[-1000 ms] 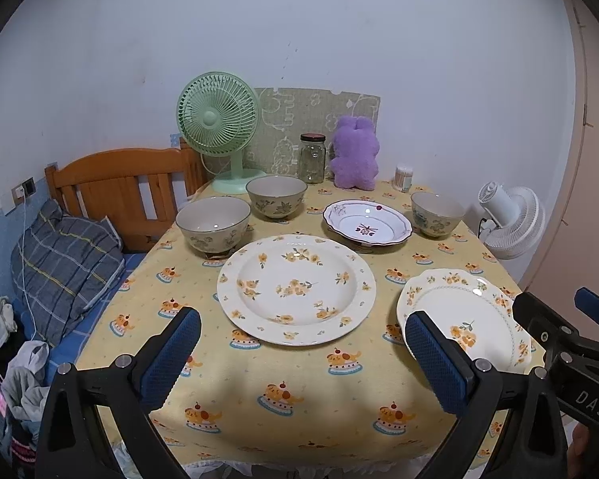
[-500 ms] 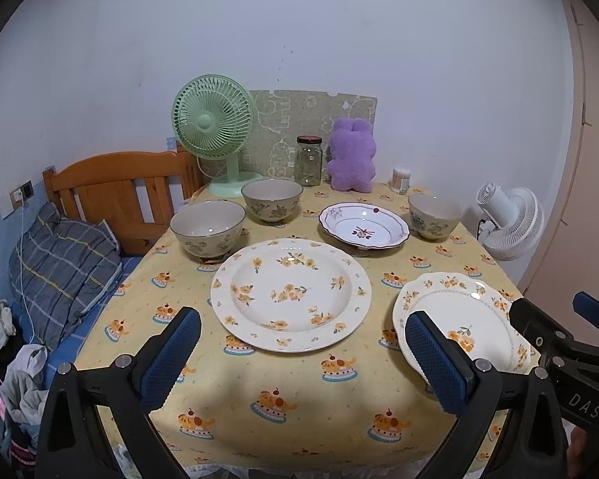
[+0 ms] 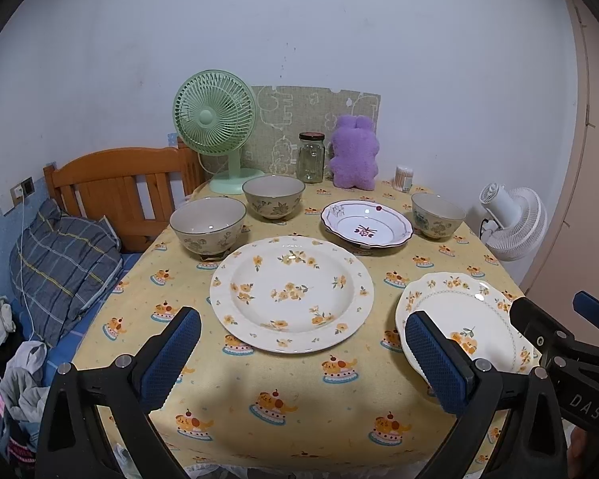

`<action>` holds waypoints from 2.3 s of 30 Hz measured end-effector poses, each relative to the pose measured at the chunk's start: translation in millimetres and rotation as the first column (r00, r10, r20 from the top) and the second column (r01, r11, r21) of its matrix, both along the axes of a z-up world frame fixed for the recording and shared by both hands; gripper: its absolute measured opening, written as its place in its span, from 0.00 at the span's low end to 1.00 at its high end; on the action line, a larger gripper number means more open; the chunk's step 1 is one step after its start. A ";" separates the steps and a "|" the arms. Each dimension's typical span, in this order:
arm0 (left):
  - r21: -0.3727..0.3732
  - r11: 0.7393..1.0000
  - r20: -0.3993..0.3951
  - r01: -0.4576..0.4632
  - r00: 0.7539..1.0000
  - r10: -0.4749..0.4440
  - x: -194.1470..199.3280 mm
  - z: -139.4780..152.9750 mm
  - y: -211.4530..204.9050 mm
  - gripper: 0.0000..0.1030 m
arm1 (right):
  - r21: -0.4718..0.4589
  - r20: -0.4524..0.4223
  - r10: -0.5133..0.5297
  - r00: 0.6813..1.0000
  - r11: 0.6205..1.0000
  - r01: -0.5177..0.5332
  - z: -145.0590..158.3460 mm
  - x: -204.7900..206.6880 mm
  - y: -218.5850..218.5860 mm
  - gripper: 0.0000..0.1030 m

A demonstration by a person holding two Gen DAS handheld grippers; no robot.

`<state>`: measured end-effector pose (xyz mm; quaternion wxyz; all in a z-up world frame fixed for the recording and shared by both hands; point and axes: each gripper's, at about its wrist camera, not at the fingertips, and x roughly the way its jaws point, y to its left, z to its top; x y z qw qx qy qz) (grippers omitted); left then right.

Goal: Organize plates and bowls

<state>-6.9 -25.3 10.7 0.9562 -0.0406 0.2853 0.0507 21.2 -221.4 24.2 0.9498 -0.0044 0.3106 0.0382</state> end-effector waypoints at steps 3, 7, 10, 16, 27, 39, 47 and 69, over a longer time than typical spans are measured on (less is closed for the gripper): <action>-0.001 1.000 -0.001 -0.002 1.000 0.002 1.2 -0.8 0.7 1.00 | -0.001 0.000 0.003 1.000 1.000 -0.003 -0.5 -0.3 -0.2 1.00; 0.001 1.000 0.001 -0.005 1.000 0.005 1.6 -1.0 2.1 1.00 | -0.002 -0.002 0.006 1.000 1.000 -0.006 -1.3 1.9 1.6 1.00; 0.001 1.000 0.001 -0.005 1.000 0.005 2.1 -1.0 3.7 1.00 | -0.003 -0.002 0.005 1.000 1.000 -0.005 -1.3 1.8 1.9 1.00; 0.002 1.000 0.002 0.000 1.000 0.000 1.9 -0.9 4.2 1.00 | -0.003 -0.002 0.005 1.000 1.000 -0.005 -1.1 1.6 2.0 1.00; 0.009 1.000 -0.002 0.028 1.000 -0.028 10.5 1.4 20.9 1.00 | -0.003 -0.018 -0.030 0.999 1.000 0.030 -0.9 6.5 18.5 1.00; 0.017 0.996 -0.034 0.091 0.995 -0.090 25.8 2.2 41.5 0.99 | -0.010 -0.035 -0.087 0.996 0.996 0.087 2.0 15.5 41.8 1.00; 0.006 0.990 -0.017 0.142 0.990 -0.142 32.8 12.7 38.4 0.98 | -0.002 -0.028 -0.162 0.986 0.987 0.162 12.4 23.9 45.5 1.00; 0.016 0.997 -0.133 0.074 0.989 -0.071 89.2 -16.5 -59.5 0.92 | -0.009 -0.141 -0.102 0.985 0.995 0.102 -18.0 88.3 -43.9 0.92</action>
